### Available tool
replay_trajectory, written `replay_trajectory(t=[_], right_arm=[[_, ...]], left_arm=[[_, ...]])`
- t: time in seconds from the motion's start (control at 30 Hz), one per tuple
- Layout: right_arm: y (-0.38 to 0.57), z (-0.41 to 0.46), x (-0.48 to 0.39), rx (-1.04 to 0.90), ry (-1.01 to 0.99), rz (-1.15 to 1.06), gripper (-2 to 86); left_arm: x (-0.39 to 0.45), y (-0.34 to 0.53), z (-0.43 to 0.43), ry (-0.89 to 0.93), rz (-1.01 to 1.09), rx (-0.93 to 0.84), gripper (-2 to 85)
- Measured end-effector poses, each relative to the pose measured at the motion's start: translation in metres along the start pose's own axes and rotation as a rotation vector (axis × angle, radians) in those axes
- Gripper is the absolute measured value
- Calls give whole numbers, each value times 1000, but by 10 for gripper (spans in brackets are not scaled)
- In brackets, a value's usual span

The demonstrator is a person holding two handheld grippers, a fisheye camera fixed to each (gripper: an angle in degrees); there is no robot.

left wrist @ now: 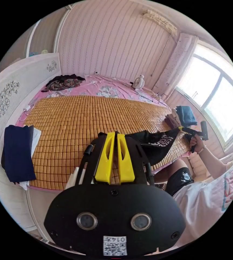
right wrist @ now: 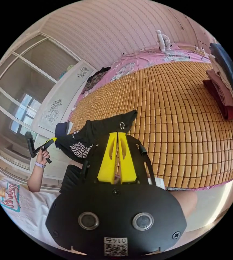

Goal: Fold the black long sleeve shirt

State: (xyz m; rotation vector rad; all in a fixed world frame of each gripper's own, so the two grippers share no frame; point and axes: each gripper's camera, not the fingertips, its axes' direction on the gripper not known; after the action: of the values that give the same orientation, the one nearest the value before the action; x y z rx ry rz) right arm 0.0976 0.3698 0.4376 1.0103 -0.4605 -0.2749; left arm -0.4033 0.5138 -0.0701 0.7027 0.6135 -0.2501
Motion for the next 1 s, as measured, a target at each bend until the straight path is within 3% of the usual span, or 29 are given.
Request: replay_trajectory(t=[0.37,0.5,0.7,0.87,1.0], right_arm=[[-43,-260,-116,635,-187,-310,-2],[-30,-358,-167,766,-191,-434,-3],[27,-449,-234,948,-164,-629,-3],[85,-512,-296,1120,-148,-871,-3],[96,-533,-336,1208,-46,-962,-3]], left_arm=[[80,-61,-248,171,190,743,-10],[108,-56,-310,147,232,851,-10],[140,-15,-406,193,281,1155,-10],[174,6,-477,87,384,1367,-10],[173,-21,-488,39,361,1310,-10]])
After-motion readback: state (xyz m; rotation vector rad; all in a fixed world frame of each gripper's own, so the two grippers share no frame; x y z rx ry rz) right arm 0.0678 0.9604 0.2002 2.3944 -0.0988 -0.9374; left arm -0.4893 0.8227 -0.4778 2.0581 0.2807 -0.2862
